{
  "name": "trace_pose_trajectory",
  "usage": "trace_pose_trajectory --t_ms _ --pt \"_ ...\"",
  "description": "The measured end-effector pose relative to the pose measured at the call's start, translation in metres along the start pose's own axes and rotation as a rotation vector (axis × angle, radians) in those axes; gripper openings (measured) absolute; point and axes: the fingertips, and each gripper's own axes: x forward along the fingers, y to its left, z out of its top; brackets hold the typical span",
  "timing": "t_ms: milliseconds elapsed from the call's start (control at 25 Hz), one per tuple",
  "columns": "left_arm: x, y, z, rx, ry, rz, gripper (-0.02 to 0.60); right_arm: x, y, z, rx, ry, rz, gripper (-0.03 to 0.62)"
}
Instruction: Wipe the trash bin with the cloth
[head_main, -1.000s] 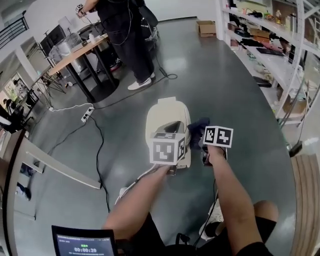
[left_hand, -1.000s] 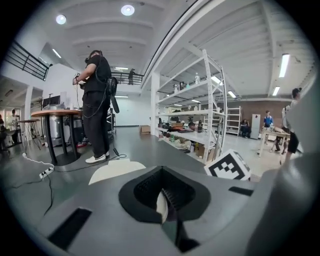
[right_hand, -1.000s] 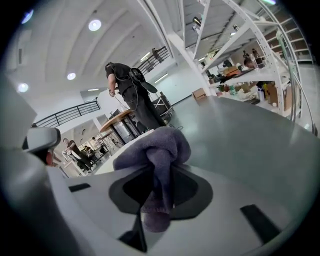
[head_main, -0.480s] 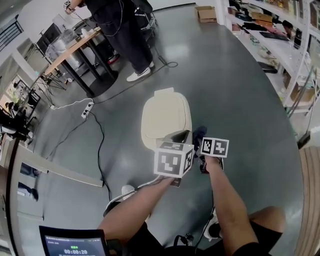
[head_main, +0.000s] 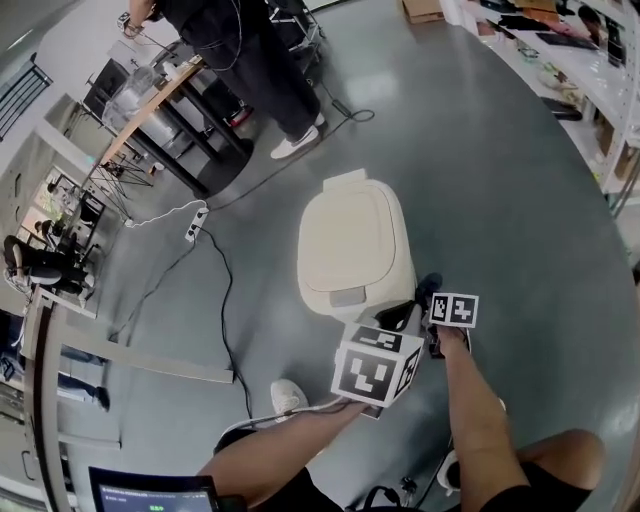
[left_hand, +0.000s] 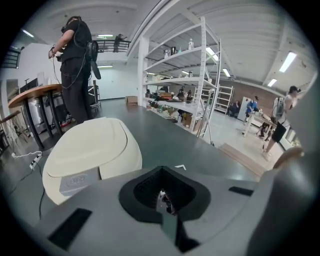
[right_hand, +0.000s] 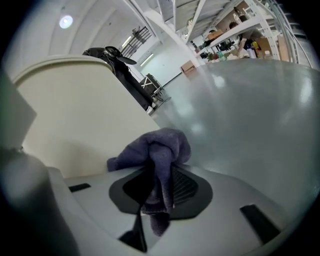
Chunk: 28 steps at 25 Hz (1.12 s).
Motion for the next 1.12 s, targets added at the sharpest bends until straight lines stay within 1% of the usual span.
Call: trace_pose_trajectory --t_ms 120,280,400,520,640,760,840,920,1000,1120 --pt "0.011 0.006 -0.012 0.031 0.041 0.020 -0.003 0.019 -0.009 -0.013 0.030 0.022 0.010 0.081" --pt "0.018 0.006 -0.017 0.033 0.073 0.019 -0.003 0.017 -0.010 -0.010 0.015 0.042 0.043 0.081" --pt "0.022 0.003 -0.015 0.050 0.073 0.014 -0.003 0.001 -0.012 0.017 0.029 -0.001 0.078 0.081" --pt "0.021 0.001 -0.016 0.069 0.077 0.009 -0.003 -0.018 0.001 0.057 0.024 -0.038 0.130 0.081" --pt "0.021 -0.001 -0.014 0.094 0.071 0.012 -0.003 -0.046 0.029 0.098 -0.021 -0.072 0.211 0.081" --pt "0.019 0.001 -0.002 0.132 0.037 0.023 -0.003 -0.080 0.067 0.138 -0.049 -0.142 0.306 0.081" --pt "0.015 0.004 0.008 0.127 0.014 0.027 -0.003 -0.101 0.092 0.158 -0.093 -0.171 0.337 0.081" --pt "0.012 0.006 0.016 0.123 -0.007 0.041 -0.003 -0.116 0.109 0.170 -0.140 -0.190 0.342 0.081" --pt "0.011 0.009 0.022 0.130 -0.025 0.056 -0.003 -0.121 0.115 0.174 -0.166 -0.200 0.338 0.081" --pt "0.011 0.009 0.026 0.126 -0.035 0.055 -0.003 -0.108 0.113 0.166 -0.153 -0.170 0.346 0.081"
